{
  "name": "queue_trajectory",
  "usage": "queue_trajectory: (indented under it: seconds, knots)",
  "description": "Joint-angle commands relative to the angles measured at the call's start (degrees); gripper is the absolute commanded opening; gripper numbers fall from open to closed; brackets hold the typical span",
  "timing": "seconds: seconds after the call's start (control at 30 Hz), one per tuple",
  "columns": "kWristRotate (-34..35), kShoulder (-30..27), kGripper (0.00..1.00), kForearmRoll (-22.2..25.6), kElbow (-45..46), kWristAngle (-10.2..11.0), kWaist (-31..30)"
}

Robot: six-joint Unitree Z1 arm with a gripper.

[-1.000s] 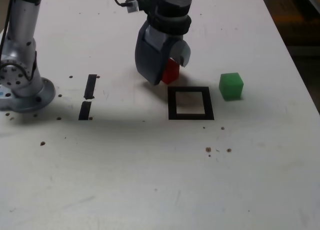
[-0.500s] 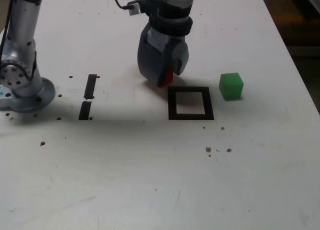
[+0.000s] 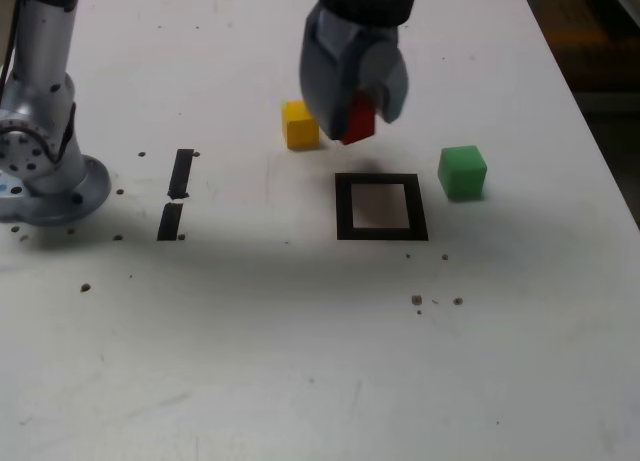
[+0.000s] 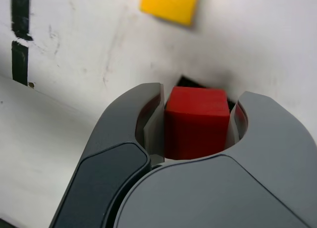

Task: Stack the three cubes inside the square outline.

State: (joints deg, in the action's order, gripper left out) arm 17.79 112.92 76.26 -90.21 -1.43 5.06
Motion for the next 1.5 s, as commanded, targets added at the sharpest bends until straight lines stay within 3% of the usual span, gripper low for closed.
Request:
queue_trajectory:
  seconds: [0.0,0.1,0.27,0.7,1.1,1.2,1.37,1.47]
  knots:
    - [-3.3,0.7,0.27,-0.9,-0.4,-0.5,-1.2]
    - [-8.6,2.2,0.27,-4.3,-0.5,-1.3,-4.2]
    - [-10.9,5.3,0.27,-8.1,-0.4,-1.2,-7.2]
    - [-9.8,7.7,0.27,-9.3,0.9,1.5,-7.7]
    - [-11.6,7.2,0.29,-11.0,2.9,1.7,-8.7]
    - [-12.0,7.2,0.41,-11.7,3.5,1.7,-8.8]
    - [-12.7,6.8,0.8,-11.8,4.9,1.8,-8.8]
    - [-13.0,6.1,0.94,-11.6,4.9,1.8,-8.8]
